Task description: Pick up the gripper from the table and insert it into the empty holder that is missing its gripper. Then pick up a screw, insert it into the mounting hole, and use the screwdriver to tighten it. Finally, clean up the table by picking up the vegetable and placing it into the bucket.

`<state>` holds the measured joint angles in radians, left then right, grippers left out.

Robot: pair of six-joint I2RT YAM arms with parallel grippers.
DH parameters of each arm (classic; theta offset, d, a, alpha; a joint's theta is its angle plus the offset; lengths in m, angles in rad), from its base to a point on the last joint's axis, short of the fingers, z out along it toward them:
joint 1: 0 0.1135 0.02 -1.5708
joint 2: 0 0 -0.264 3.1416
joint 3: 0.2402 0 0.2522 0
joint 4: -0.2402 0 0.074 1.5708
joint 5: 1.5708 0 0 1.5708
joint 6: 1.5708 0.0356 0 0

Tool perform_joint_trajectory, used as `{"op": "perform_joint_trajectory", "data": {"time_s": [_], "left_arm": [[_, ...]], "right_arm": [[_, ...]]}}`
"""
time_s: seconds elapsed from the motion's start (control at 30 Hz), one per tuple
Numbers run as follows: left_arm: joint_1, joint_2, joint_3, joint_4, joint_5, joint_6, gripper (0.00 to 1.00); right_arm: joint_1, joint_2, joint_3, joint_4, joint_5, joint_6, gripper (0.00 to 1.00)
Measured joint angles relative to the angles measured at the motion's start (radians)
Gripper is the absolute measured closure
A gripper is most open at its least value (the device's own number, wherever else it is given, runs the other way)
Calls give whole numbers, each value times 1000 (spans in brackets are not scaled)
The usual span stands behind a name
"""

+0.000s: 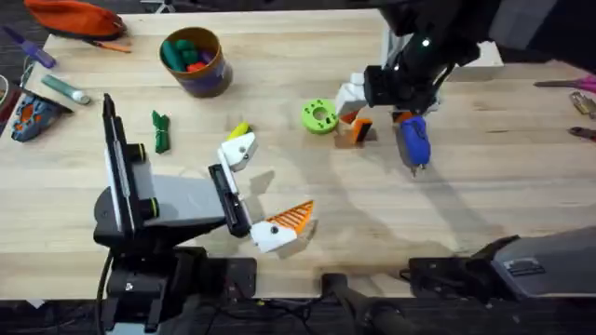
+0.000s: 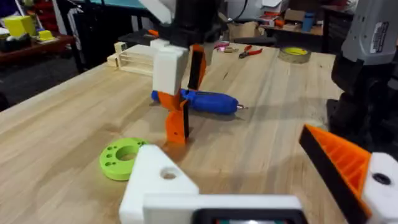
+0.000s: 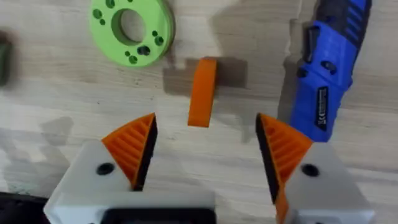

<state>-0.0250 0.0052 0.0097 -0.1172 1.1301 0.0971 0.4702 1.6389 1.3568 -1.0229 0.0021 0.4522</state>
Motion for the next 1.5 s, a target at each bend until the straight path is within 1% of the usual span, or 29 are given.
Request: {"op": "perform_joint_trajectory", "data": {"time_s": [0.53, 0.77, 1.03, 1.3, 1.5], "left_arm": [[0, 0, 0, 0, 0, 0, 13], [0, 0, 0, 0, 0, 0, 14], [0, 0, 0, 0, 0, 0, 14], [0, 0, 0, 0, 0, 0, 14], [0, 0, 0, 0, 0, 0, 13]], "right_arm": [[0, 84, 24, -24, 12, 1, 96], [0, 93, 55, -42, 12, 1, 96], [0, 98, 56, -44, 19, 6, 97], [1, 153, 59, -41, 39, 17, 97], [11, 156, 69, -40, 48, 24, 96]]}}
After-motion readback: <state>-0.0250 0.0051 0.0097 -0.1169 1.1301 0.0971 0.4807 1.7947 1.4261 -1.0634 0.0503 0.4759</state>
